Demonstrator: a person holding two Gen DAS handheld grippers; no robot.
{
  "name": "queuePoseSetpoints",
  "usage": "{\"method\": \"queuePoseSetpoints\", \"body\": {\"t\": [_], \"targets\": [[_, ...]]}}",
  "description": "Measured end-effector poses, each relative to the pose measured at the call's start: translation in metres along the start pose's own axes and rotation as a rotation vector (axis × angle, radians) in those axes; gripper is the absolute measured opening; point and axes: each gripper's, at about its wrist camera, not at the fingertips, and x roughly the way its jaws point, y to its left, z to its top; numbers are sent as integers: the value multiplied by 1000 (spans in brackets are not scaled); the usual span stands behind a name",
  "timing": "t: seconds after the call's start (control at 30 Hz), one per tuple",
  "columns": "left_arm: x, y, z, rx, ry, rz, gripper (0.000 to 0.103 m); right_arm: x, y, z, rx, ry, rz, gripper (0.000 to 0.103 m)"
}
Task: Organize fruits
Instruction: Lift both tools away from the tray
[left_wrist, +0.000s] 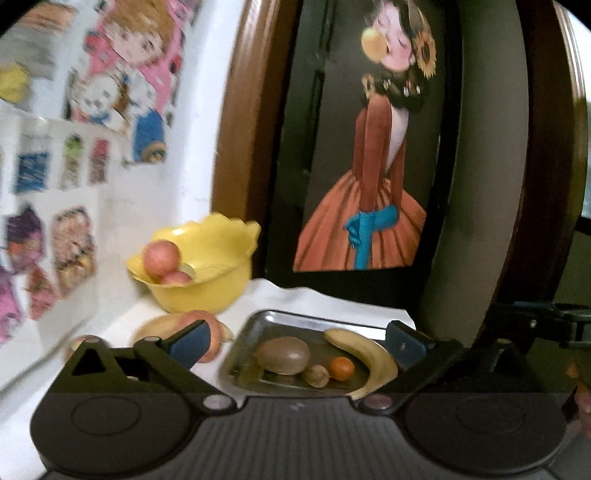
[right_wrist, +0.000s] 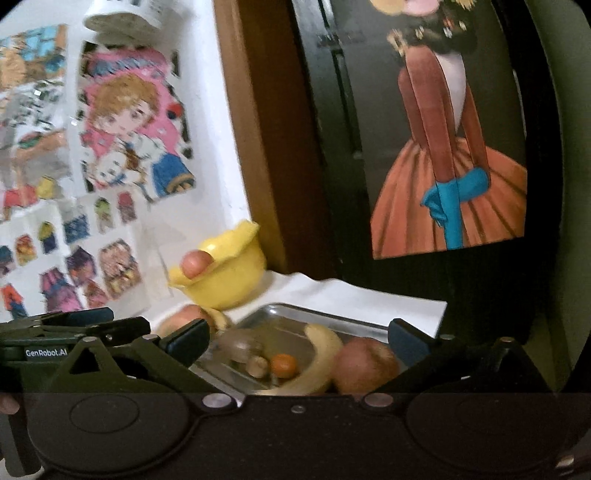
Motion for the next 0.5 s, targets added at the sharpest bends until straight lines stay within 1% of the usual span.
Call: {"method": "queuePoseSetpoints", "body": {"t": [0.13,0.23,0.37,0.5], "targets": [[-44,12,2,8,-38,23,103,-31,30,-5,-23,-48,5,102],[-72,21,-1,14,-52,32,103,-51,51,-15,-39,-71,10,102],[-109,31,-13,39,-55,55,103,-72,82,-35,-116,-72,-25,102],[-147,41,-28,88,-48,86,103,-87,115,-57,-212,-59,-61,102]]}}
